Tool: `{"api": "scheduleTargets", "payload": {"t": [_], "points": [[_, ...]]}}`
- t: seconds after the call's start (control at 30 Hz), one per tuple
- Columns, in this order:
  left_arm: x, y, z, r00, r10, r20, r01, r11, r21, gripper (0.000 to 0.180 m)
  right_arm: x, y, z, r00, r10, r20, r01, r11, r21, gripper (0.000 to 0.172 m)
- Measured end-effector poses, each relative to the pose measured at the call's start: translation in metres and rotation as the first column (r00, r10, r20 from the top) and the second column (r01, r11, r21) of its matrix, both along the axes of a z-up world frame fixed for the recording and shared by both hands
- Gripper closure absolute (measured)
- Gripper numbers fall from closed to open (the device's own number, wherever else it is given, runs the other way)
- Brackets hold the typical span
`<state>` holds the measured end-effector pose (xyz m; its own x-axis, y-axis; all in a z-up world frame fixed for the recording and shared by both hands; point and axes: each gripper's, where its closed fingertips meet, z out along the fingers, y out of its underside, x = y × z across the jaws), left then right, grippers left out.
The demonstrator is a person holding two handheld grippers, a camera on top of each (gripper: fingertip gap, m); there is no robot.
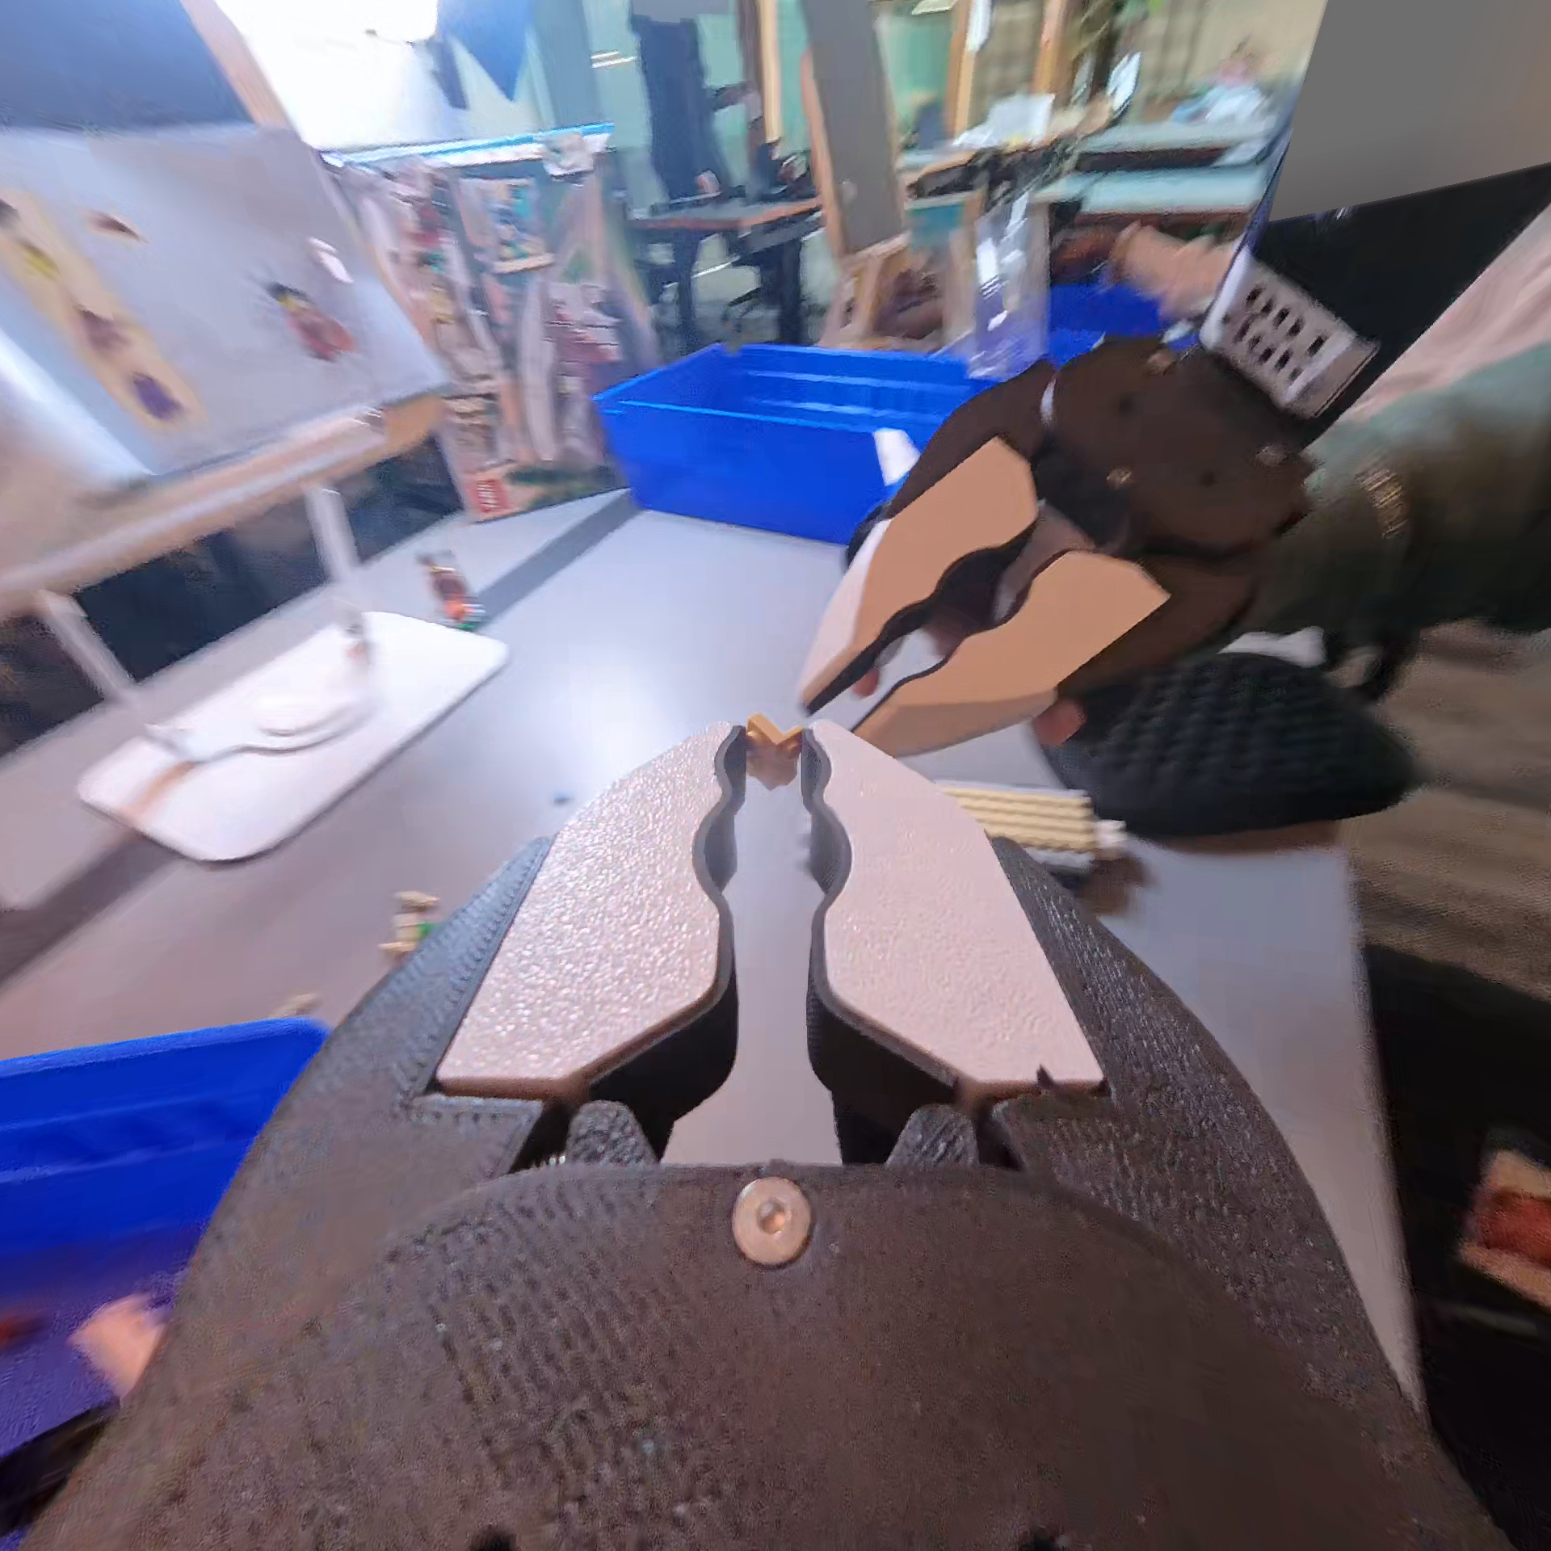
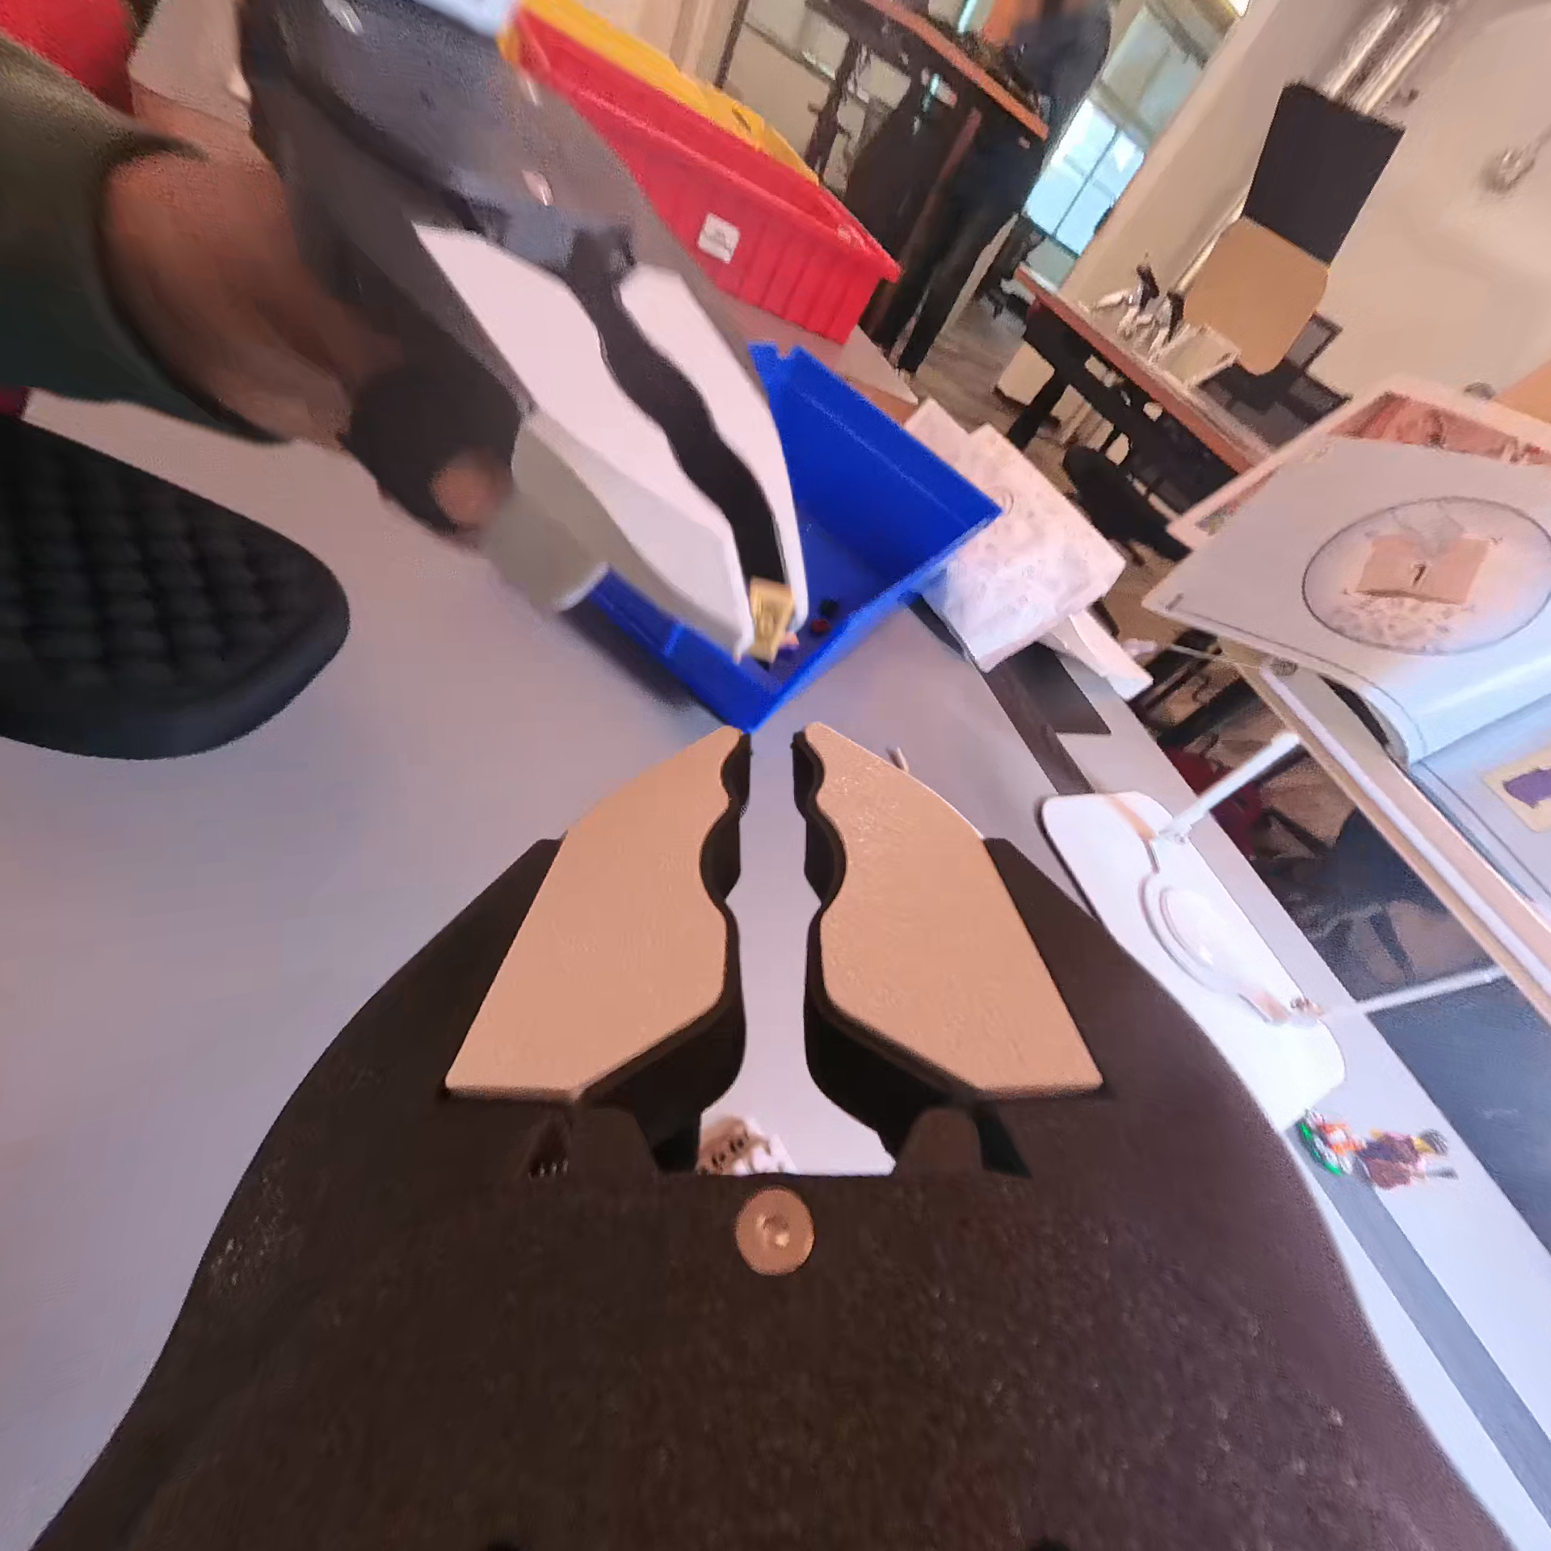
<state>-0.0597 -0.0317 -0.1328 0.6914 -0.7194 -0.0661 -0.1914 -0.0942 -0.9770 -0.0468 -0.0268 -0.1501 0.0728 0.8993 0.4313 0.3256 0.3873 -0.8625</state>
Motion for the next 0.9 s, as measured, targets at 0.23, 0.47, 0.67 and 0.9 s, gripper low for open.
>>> {"api": "scheduleTargets", "payload": {"t": [0.23, 0.47, 0.67, 0.9], "points": [[-0.113, 0.058, 0.008, 0.852, 0.269, -0.448, -0.279, 0.959, 0.045, 0.168, 0.075, 0.073, -0.012, 0.985, -0.170, 0.035, 0.174, 0.966, -0.190, 0.155], [-0.218, 0.066, -0.085, 0.588, -0.010, -0.809, -0.406, 0.861, -0.306, 0.167, 0.142, 0.091, -0.034, 0.948, -0.308, 0.080, 0.318, 0.910, -0.264, 0.154], [-0.244, 0.062, -0.130, 0.552, -0.195, -0.811, -0.385, 0.803, -0.455, 0.153, 0.152, 0.095, -0.041, 0.919, -0.391, 0.053, 0.388, 0.873, -0.295, 0.153], [-0.224, 0.063, -0.106, 0.610, -0.124, -0.783, -0.341, 0.851, -0.400, 0.117, 0.115, 0.138, -0.059, 0.954, -0.291, 0.066, 0.298, 0.918, -0.263, 0.150]]}}
